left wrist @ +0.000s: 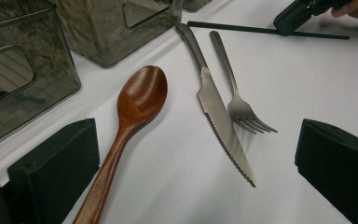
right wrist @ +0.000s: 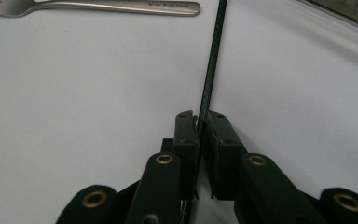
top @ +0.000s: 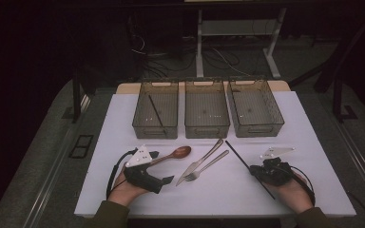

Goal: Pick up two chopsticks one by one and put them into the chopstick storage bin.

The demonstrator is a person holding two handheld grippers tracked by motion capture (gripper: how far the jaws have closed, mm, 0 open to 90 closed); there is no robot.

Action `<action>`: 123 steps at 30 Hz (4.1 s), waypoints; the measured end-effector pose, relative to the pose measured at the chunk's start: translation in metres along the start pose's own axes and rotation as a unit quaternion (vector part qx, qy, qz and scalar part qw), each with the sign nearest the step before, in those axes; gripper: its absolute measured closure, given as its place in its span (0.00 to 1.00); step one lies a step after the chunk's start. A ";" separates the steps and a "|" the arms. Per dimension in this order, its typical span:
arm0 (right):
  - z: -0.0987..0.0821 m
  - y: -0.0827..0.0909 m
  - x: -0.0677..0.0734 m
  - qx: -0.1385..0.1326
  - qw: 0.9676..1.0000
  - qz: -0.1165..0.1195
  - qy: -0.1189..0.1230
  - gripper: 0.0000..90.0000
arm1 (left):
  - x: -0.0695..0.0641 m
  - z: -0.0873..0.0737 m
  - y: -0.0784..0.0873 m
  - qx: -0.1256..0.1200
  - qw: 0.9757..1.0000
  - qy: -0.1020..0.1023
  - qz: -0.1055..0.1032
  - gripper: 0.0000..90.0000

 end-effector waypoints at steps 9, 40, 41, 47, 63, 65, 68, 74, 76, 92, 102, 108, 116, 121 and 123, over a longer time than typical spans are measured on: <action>0.000 0.001 -0.003 0.002 1.000 -0.012 0.001 0.93 | 0.000 0.000 0.000 0.002 1.000 -0.002 -0.001 0.00; -0.002 0.013 -0.016 -0.022 0.999 -0.021 -0.026 0.95 | -0.001 0.000 -0.001 -0.002 1.000 -0.003 -0.003 0.00; -0.002 0.015 -0.018 -0.024 0.999 -0.018 -0.029 0.95 | -0.001 0.000 0.000 -0.001 1.000 -0.003 -0.003 0.00; 0.000 0.024 -0.023 -0.040 0.998 -0.010 -0.039 0.95 | -0.001 0.000 -0.001 -0.002 1.000 -0.001 -0.002 0.00; 0.010 0.046 -0.024 -0.079 0.996 0.015 -0.048 0.95 | -0.001 0.000 0.000 -0.004 1.000 -0.001 -0.003 0.00; 0.012 0.049 -0.023 -0.086 0.995 0.017 -0.045 0.95 | 0.000 0.000 0.000 -0.004 1.000 -0.002 -0.003 0.00; 0.014 0.054 -0.021 -0.092 0.995 0.022 -0.043 0.95 | 0.000 -0.001 0.000 -0.005 1.000 0.001 -0.004 0.00; 0.020 0.061 -0.020 -0.107 0.993 0.030 -0.047 0.95 | 0.000 -0.001 -0.001 -0.004 1.000 0.000 -0.006 0.00; 0.023 0.061 -0.019 -0.109 0.992 0.030 -0.047 0.95 | 0.000 -0.001 -0.001 -0.002 1.000 -0.001 -0.007 0.00; 0.053 0.050 -0.020 -0.128 0.990 0.040 -0.042 0.95 | -0.001 -0.001 -0.002 -0.003 1.000 -0.001 -0.008 0.00; 0.078 0.037 -0.010 -0.136 0.989 0.054 -0.030 0.95 | -0.001 -0.001 -0.003 -0.004 1.000 -0.001 -0.009 0.00; 0.094 0.031 0.000 -0.143 0.988 0.063 -0.020 0.95 | -0.001 -0.001 -0.003 -0.004 1.000 -0.002 -0.010 0.00; 0.113 0.020 0.011 -0.150 0.986 0.071 -0.013 0.95 | -0.001 -0.001 -0.004 -0.003 1.000 -0.002 -0.010 0.00; 0.124 0.011 0.017 -0.150 0.986 0.074 -0.011 0.95 | -0.001 -0.001 -0.003 -0.004 1.000 -0.001 -0.009 0.00; 0.129 0.007 0.019 -0.148 0.986 0.073 -0.009 0.95 | -0.001 -0.001 -0.003 -0.004 1.000 -0.001 -0.008 0.00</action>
Point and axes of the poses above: each handheld gripper's, and its own axes: y roughly backward along the jaws, z roughly out of its top, x roughly to its left, the point moved 2 cm from there along -y, roughly forward along the jaws, and after that the axes turned 11 degrees about -z, right-handed, at the moved point
